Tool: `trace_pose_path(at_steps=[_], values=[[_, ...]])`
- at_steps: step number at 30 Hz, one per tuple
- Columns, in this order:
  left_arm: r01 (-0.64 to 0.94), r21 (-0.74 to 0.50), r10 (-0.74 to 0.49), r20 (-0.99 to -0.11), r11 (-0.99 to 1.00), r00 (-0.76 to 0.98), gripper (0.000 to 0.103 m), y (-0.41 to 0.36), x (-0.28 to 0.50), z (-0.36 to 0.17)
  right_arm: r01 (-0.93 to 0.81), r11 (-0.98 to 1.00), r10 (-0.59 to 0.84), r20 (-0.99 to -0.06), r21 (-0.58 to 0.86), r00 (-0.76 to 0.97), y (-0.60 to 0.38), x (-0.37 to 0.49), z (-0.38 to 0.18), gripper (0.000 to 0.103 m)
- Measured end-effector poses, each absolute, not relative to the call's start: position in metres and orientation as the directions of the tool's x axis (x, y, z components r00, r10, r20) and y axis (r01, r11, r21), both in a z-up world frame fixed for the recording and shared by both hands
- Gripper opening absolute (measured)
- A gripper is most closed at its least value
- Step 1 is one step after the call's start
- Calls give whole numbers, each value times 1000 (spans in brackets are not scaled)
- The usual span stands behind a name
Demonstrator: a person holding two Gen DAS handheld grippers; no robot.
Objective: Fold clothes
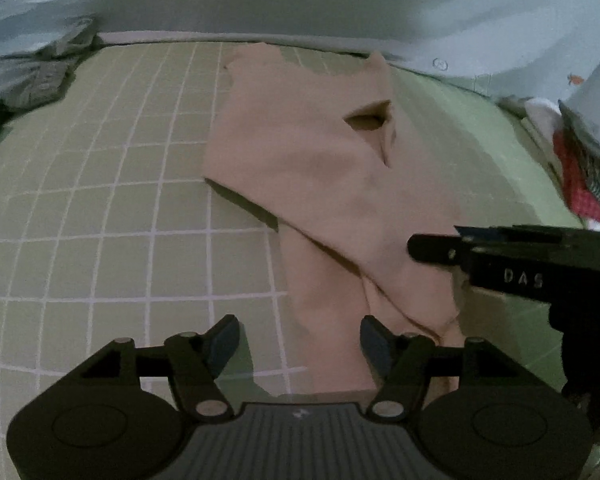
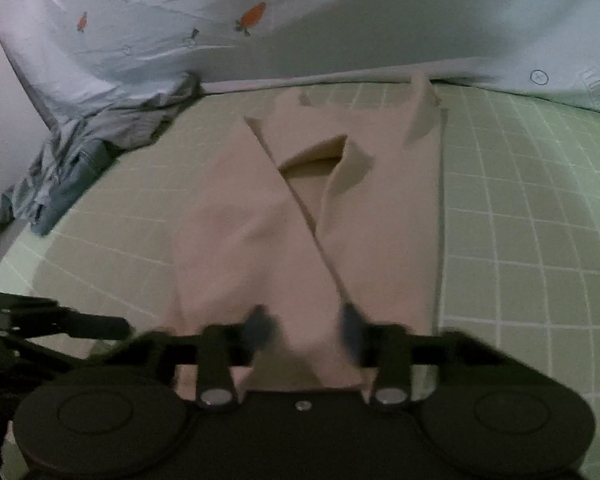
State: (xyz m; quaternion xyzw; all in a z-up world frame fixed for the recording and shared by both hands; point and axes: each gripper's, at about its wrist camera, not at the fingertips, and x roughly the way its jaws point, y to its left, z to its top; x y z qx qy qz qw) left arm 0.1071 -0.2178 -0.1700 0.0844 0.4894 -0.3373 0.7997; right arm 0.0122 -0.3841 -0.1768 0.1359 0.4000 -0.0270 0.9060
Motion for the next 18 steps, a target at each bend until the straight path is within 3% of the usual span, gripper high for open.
trace_pose_path(at_steps=[1, 2, 8, 18], values=[[623, -184, -449, -842, 760, 299, 68, -219, 107, -170, 157, 960, 65, -733, 230, 677, -385, 13, -178, 14], [623, -173, -440, -845, 763, 304, 68, -220, 107, -170, 144, 952, 102, -725, 269, 681, -386, 11, -177, 6], [613, -165, -439, -837, 772, 327, 68, -216, 94, -163, 111, 950, 129, -692, 291, 711, -376, -11, -162, 5], [660, -182, -478, -826, 728, 299, 68, -203, 48, -149, 218, 874, 144, -659, 435, 738, -373, -75, -152, 5]])
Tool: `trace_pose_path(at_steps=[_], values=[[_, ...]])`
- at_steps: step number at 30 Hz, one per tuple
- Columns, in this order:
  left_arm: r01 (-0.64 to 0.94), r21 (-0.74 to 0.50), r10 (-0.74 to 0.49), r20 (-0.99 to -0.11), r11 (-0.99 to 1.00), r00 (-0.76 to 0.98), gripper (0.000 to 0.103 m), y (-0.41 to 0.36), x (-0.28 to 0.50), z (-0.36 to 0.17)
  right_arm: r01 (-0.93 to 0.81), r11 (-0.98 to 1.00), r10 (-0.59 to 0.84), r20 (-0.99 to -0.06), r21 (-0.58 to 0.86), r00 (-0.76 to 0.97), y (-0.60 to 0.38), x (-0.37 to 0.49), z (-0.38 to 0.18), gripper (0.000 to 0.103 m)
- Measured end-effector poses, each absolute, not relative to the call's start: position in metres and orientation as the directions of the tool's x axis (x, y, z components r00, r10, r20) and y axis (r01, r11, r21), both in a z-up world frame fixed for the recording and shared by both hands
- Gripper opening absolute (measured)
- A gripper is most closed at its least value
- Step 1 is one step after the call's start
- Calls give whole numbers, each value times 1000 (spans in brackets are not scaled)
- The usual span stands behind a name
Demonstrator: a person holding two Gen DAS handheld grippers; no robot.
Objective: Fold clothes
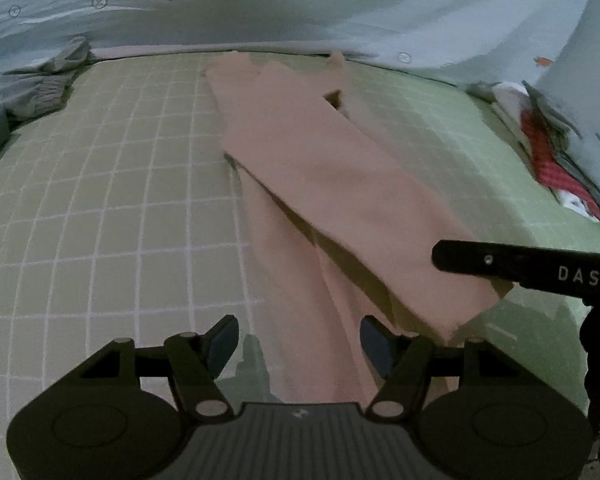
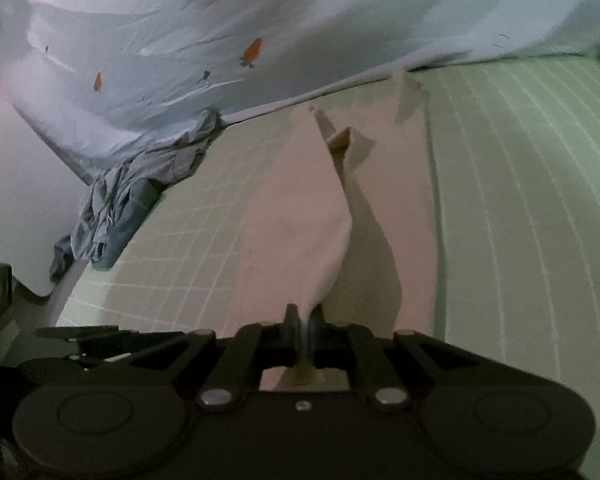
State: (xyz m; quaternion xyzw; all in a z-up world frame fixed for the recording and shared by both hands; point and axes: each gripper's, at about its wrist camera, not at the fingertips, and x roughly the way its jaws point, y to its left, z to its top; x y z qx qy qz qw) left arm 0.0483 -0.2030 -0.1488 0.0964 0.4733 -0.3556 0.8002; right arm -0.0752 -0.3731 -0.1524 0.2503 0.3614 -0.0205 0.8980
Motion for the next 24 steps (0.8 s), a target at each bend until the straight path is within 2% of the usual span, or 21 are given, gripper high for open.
trace_pose_path(at_steps=[12, 20, 24], values=[[654, -209, -466, -849, 728, 248, 68, -180, -11, -161, 299, 850, 108, -698, 434, 708, -355, -135, -162, 5], [620, -224, -460, -852, 752, 250, 69, -167, -25, -164, 370, 866, 24, -766, 337, 642, -349, -155, -172, 6], [618, -227, -463, -850, 753, 252, 75, -167, -29, -163, 381, 876, -7, -781, 297, 624, -347, -158, -172, 14]])
